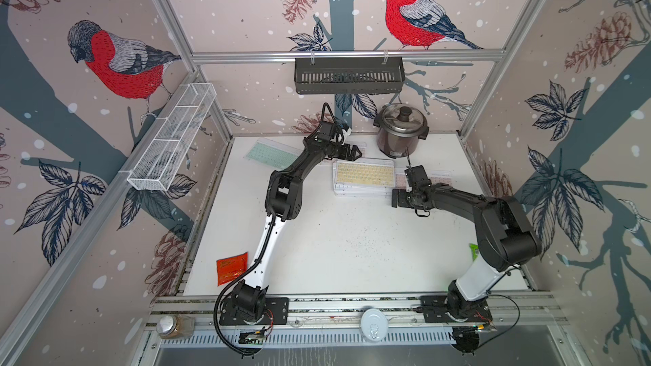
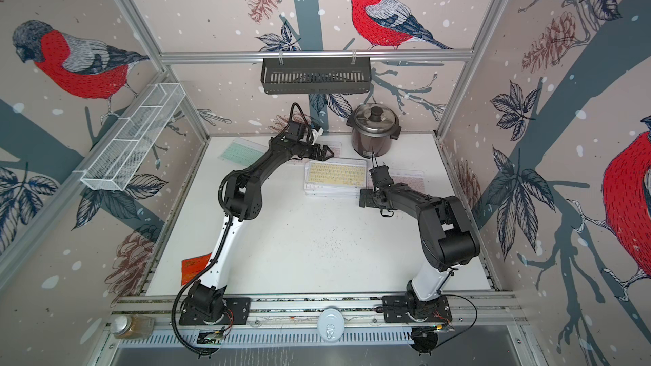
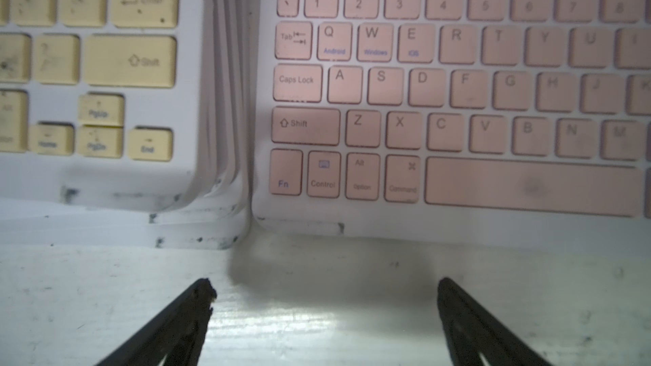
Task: Stack the numeric keypads
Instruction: Adjust the numeric keypad.
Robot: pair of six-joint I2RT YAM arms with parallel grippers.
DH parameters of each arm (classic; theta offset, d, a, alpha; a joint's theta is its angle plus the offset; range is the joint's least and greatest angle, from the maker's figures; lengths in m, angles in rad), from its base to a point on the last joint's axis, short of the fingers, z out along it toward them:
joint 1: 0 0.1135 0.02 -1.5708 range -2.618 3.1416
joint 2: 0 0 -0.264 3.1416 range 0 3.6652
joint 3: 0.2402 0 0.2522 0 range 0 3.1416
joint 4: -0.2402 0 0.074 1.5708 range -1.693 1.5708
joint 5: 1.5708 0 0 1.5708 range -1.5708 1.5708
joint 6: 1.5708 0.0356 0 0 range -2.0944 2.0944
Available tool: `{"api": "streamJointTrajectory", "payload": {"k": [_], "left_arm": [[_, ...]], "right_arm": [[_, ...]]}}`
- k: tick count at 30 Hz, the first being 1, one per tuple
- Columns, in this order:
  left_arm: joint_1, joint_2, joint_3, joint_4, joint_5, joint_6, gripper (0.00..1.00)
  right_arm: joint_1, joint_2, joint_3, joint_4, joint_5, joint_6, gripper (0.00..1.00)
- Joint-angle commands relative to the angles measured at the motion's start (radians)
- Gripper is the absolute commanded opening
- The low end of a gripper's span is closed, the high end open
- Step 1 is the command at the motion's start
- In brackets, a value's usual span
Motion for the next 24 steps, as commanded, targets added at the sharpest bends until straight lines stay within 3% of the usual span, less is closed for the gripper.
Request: {"api": "streamJointTrajectory", "payload": {"k": [1, 24], "left_arm": [[0.000, -0.030, -0.017, 0.005, -0.001, 0.021, 0.99], [-0.021, 0.037, 0.048, 0.000, 0.000, -0.001, 0.99]], "right_arm": [[0.001, 0.015, 0.019, 0.008, 0.002, 0.011, 1.00], [-0.013, 0.004, 0.043, -0.011, 0.008, 0.000, 1.00]]}}
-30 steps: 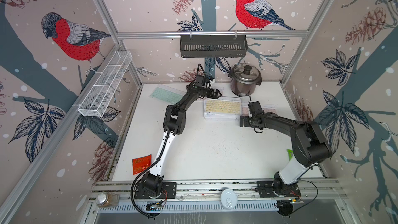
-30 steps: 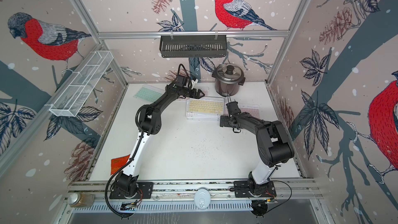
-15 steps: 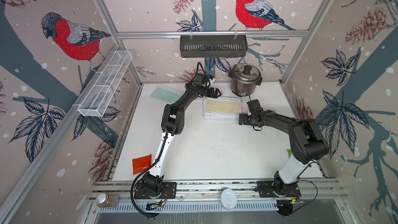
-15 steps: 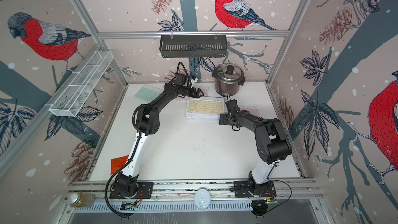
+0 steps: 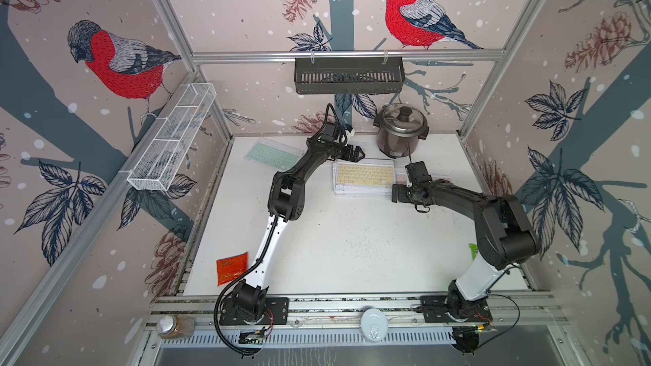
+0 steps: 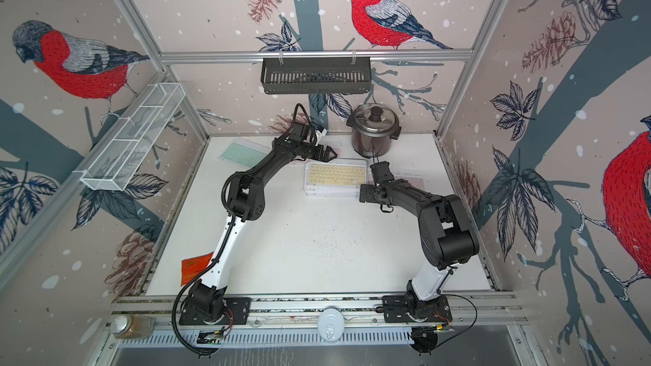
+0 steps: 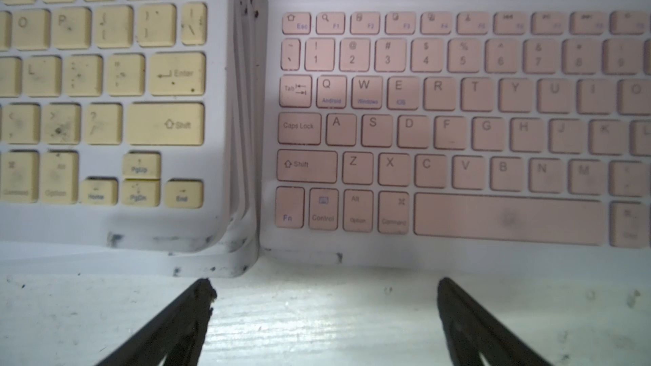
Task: Stack the numeric keypads
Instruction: Adjust the numeric keypad.
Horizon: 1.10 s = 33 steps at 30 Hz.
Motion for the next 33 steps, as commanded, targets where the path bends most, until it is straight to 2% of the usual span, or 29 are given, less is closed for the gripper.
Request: {"api": "streamJointTrajectory", "payload": {"k": [1, 17, 23, 26, 33], "left_arm": [[-0.005, -0.013, -0.015, 0.002, -0.005, 0.000, 0.99], [-0.008, -0.093, -0.075, -0.026, -0.021, 0.006, 0.99], [0.000, -0.184, -0.084, -0.065, -0.083, -0.009, 0.99], [0.029, -0.264, -0.173, -0.047, -0.148, -0.075, 0.99], [0.143, -0.440, -0.575, 0.062, -0.173, -0.266, 0.99]], "right_arm": [[-0.005, 0.000, -0.002, -0.002, 0.001, 0.000, 1.00], [-0.009, -0.018, 0.009, -0.010, -0.021, -0.001, 1.00], [-0.058, -0.151, 0.000, -0.057, -0.031, 0.021, 1.00], [-0.114, -0.156, 0.025, -0.071, 0.000, 0.034, 1.00], [-0.139, 0.055, 0.213, -0.092, 0.046, 0.018, 1.00]]}}
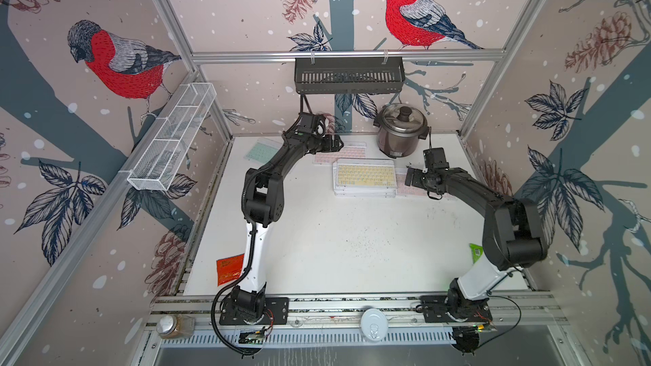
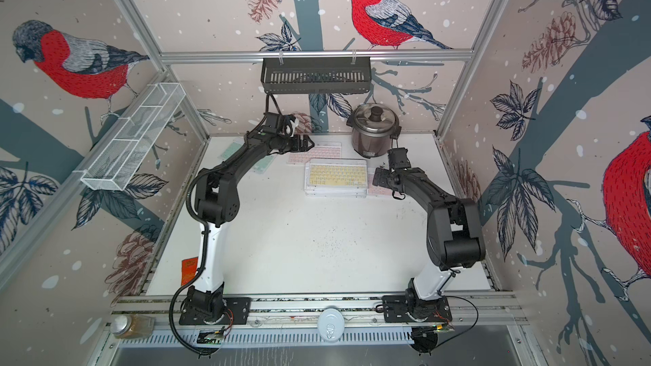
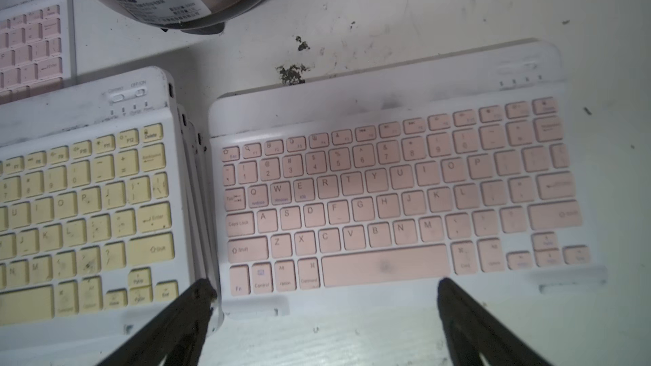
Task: Stack the numeric keypads
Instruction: Adjust the numeric keypad.
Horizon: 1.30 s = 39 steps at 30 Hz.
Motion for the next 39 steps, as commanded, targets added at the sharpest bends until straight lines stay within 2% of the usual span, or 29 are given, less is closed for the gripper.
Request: {"api": "streamJointTrajectory", "payload": {"k": [1, 7, 11, 16, 25, 39], "left_arm": [[0.022, -0.055, -0.138, 0.048, -0.022, -0.108, 0.99], [0.018, -0.018, -0.162, 0.046, 0.108, -0.272, 0.99], [0.008, 0.032, -0.105, 0.042, 0.151, -0.327, 0.99], [-0.031, 0.109, 0.004, -0.017, 0.167, -0.341, 0.99], [-0.048, 0.126, 0.039, -0.047, 0.160, -0.352, 0.99], [-0.071, 0.141, 0.105, -0.092, 0.165, -0.371, 0.99]], "right_arm": [[0.002, 0.076, 0.069, -0.010, 0.037, -0.006, 1.00], [0.030, 0.213, 0.199, -0.022, 0.099, -0.033, 1.00], [0.060, 0.283, 0.274, -0.044, 0.152, -0.052, 1.00], [0.085, 0.337, 0.340, -0.064, 0.177, -0.047, 1.00], [0.109, 0.400, 0.416, -0.092, 0.219, -0.042, 1.00], [0.111, 0.429, 0.464, -0.105, 0.205, -0.041, 1.00]]}}
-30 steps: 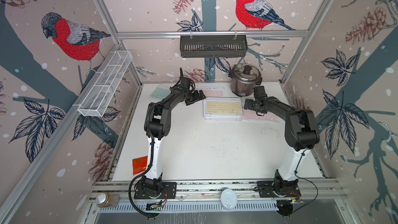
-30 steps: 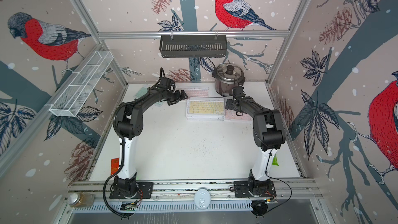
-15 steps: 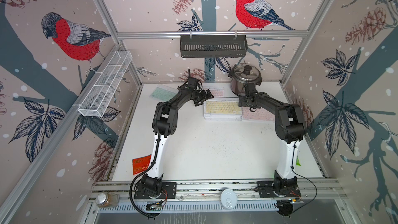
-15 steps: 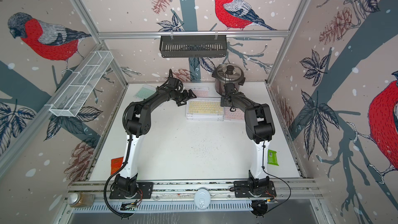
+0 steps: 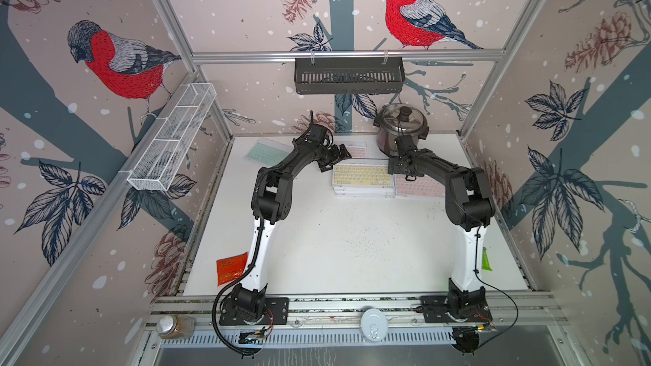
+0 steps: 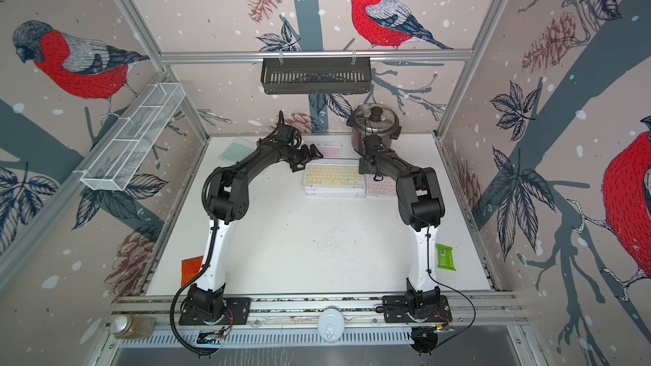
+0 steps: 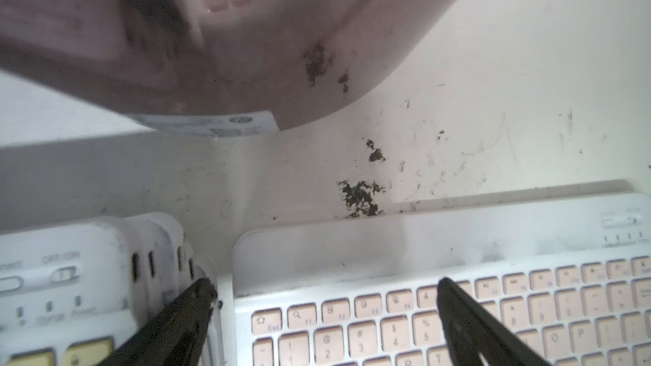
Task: Stack the numeric keypads
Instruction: Adjust the numeric keypad, then move the numeric keypad to the center of the board.
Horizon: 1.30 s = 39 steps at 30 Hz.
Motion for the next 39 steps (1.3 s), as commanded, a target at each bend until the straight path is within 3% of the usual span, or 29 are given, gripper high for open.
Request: {"api": "streamJointTrajectory", "payload": {"k": [1, 9, 16, 21, 27, 35, 39], "left_arm": [[-0.004, -0.003, 0.009, -0.031, 0.017, -0.012, 0.99], [0.040, -0.114, -0.094, -0.063, -0.058, 0.045, 0.99], [0.050, -0.280, -0.300, 0.021, -0.053, 0.056, 0.99], [0.019, -0.404, -0.491, 0.130, -0.020, 0.041, 0.99], [-0.035, -0.473, -0.638, 0.223, 0.014, 0.007, 0.99], [-0.056, -0.464, -0.640, 0.233, 0.028, 0.002, 0.99], [-0.059, -0.460, -0.638, 0.236, 0.040, -0.003, 0.99]], "right_arm": [[-0.003, -0.008, 0.008, -0.008, 0.000, 0.007, 1.00], [-0.108, -0.169, -0.158, 0.051, -0.059, 0.018, 1.00], [-0.256, -0.175, -0.243, 0.098, -0.098, 0.044, 1.00], [-0.358, -0.188, -0.277, 0.158, -0.201, 0.073, 1.00], [-0.404, -0.098, -0.165, 0.137, -0.133, 0.073, 1.00], [-0.410, 0.136, 0.153, -0.009, -0.113, 0.056, 1.00], [-0.369, 0.136, 0.117, -0.002, -0.096, 0.052, 1.00]]}}
